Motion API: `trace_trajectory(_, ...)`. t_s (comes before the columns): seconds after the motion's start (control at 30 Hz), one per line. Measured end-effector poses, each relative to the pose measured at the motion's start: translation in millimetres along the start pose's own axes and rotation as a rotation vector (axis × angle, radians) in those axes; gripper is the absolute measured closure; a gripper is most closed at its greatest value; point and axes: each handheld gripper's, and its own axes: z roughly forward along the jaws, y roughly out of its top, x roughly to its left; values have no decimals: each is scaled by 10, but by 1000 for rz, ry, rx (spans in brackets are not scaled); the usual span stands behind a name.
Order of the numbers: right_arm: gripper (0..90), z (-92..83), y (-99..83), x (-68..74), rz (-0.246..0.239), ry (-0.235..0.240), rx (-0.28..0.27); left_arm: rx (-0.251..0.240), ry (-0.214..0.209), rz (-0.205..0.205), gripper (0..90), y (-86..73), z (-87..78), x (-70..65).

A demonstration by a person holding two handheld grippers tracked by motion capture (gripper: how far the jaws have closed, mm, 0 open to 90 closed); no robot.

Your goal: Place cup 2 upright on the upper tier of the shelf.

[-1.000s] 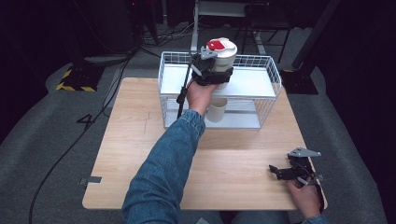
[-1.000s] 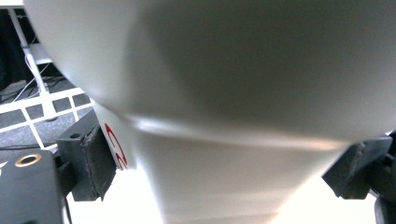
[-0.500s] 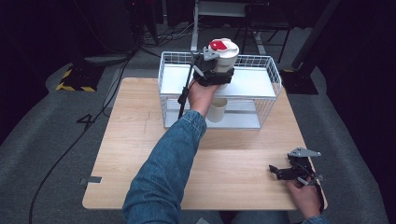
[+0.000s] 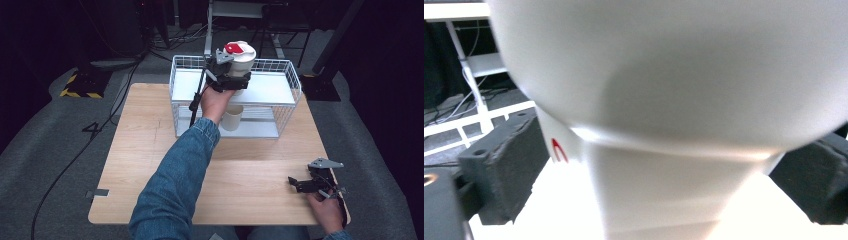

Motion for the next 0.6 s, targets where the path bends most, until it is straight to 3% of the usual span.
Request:
trace_trajectory(0.17,3,0,-1,-1,-1,0,-1,21,-8,-18,2,12,-77,14)
trace_trajectory(0.37,3,1,-1,-1,-2,0,-1,11,-23,11,1,15,-260,-27)
trace_trajectory(0.6,4,1,0,-1,0,1,0,-14,-45,8,2,1,-505,-40)
